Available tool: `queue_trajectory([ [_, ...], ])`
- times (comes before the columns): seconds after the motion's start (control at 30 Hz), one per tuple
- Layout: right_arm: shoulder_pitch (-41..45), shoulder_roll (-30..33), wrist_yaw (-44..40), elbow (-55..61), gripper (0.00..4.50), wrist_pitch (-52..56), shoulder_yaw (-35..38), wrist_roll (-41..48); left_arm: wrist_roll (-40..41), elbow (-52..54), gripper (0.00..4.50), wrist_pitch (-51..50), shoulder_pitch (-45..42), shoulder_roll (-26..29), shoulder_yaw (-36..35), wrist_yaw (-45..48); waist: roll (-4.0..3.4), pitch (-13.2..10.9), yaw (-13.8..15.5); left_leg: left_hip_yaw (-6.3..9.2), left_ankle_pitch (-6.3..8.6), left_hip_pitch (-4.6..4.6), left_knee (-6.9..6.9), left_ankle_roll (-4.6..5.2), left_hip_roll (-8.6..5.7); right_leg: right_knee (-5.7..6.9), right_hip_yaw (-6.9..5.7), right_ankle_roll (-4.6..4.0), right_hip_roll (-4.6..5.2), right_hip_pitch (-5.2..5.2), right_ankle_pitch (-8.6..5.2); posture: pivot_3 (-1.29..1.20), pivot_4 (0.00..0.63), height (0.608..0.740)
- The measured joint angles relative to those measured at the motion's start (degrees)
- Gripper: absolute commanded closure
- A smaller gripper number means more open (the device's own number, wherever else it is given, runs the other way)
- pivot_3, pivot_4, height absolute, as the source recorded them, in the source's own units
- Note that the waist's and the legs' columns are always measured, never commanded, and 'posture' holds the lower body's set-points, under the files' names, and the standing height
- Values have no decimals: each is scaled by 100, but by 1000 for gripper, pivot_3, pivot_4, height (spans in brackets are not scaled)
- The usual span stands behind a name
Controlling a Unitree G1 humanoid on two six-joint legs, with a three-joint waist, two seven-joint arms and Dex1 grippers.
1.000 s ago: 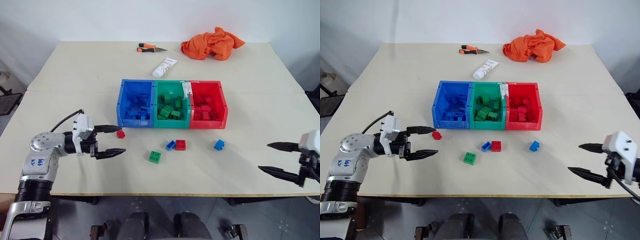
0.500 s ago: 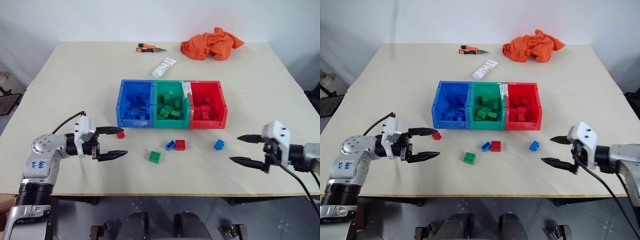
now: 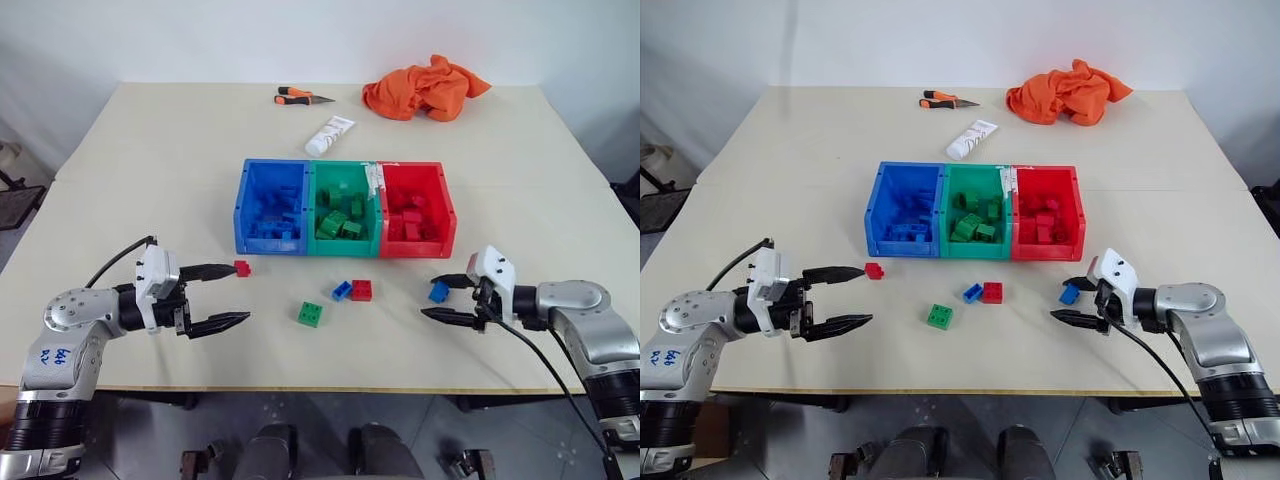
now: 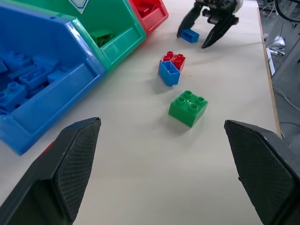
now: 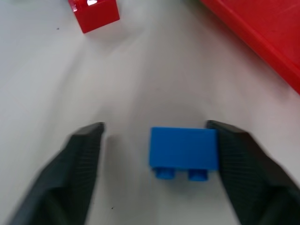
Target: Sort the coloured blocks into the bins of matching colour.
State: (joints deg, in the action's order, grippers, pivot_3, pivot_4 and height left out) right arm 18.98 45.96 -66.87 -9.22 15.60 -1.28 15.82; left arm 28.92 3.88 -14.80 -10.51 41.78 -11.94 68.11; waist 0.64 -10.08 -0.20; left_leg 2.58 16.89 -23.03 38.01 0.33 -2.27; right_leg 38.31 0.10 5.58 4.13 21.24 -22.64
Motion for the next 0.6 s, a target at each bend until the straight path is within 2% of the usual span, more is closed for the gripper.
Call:
queue_trajectory([
  [0.1, -109, -1, 18, 19, 2961, -50, 77, 20, 14, 1, 0, -29, 0, 0, -42, -27, 0, 0, 1, 0, 0, 1, 0, 0, 0, 0, -1, 0, 0, -1, 0, 0, 150, 740],
  [0.13, -169, -2, 28, 59, 3045, -52, 124, 39, 14, 0, 0, -35, -2, 0, -42, -29, 0, 0, 1, 0, 0, 1, 0, 0, 0, 0, -1, 0, 0, -1, 0, 0, 150, 740],
  [0.43, -501, 0, 374, 1113, 3032, 502, 524, 443, 13, -40, 0, -34, -80, -2, -40, 9, 0, 0, -17, -2, 0, -1, 0, 0, 1, 2, 2, 0, -2, 3, 0, 0, 150, 740],
  [0.5, -378, -5, 529, 1470, 3032, 730, 623, 605, 13, -63, 0, -30, -126, -2, -40, 11, -1, -1, -24, -3, -1, -1, -1, -1, 1, 10, 3, 0, -2, 8, 0, 0, 150, 740],
  [0.6, 318, -282, 828, 1761, 3032, 987, 587, 730, 11, -153, 0, -20, -179, -18, -31, 1, -1, -1, -76, -2, -1, 0, -1, -3, 0, 13, 3, 0, -1, 10, 0, 0, 150, 740],
])
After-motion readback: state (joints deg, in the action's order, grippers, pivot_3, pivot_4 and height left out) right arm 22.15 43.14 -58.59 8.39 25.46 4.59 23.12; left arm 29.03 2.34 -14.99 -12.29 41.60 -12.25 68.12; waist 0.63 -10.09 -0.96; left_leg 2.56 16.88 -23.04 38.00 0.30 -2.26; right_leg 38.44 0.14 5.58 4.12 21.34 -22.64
